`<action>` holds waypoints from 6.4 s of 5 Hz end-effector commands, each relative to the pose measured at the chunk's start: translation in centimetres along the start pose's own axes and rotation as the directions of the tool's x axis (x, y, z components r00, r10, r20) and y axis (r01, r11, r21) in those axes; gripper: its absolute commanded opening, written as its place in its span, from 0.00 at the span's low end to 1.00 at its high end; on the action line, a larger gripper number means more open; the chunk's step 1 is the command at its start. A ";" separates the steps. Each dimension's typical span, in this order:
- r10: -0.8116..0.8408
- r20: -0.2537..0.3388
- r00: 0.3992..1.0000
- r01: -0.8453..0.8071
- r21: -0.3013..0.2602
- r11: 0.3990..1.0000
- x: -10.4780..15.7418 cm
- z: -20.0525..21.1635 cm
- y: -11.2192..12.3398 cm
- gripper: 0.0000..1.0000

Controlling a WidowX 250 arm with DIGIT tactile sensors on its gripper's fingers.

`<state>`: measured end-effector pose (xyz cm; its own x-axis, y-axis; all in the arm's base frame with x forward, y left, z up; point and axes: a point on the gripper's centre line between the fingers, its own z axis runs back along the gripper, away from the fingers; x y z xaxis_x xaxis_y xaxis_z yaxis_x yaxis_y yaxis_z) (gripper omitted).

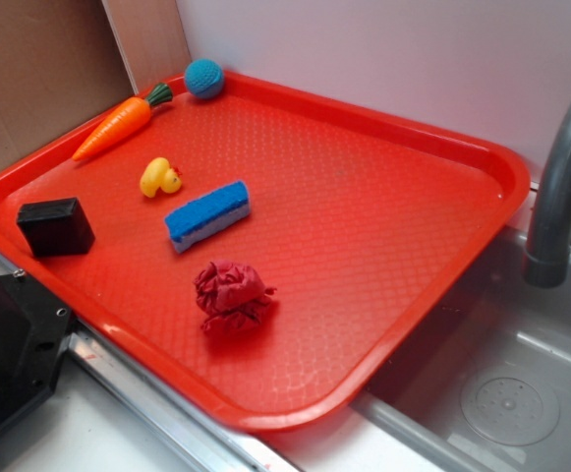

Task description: Grab the black box.

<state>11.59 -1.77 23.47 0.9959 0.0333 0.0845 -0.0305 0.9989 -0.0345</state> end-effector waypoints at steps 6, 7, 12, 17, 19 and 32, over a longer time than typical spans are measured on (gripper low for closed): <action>-0.415 0.020 0.910 0.415 0.005 0.910 0.6 -17.1 6.8 1.00; -0.435 -0.041 0.899 0.435 -0.003 0.900 0.8 -18.7 6.1 1.00; -0.354 -0.094 0.931 0.359 0.043 0.932 1.6 -15.8 4.5 0.00; -0.565 0.031 0.825 0.565 0.000 0.825 -2.6 -12.5 5.2 1.00; -0.499 -0.114 0.859 0.493 -0.076 0.867 -3.9 -15.3 6.6 1.00; -0.111 -0.100 0.989 0.118 0.069 0.991 0.8 -22.9 4.9 1.00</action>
<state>14.46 3.11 1.00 0.9968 -0.0777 -0.0205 0.0786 0.9959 0.0452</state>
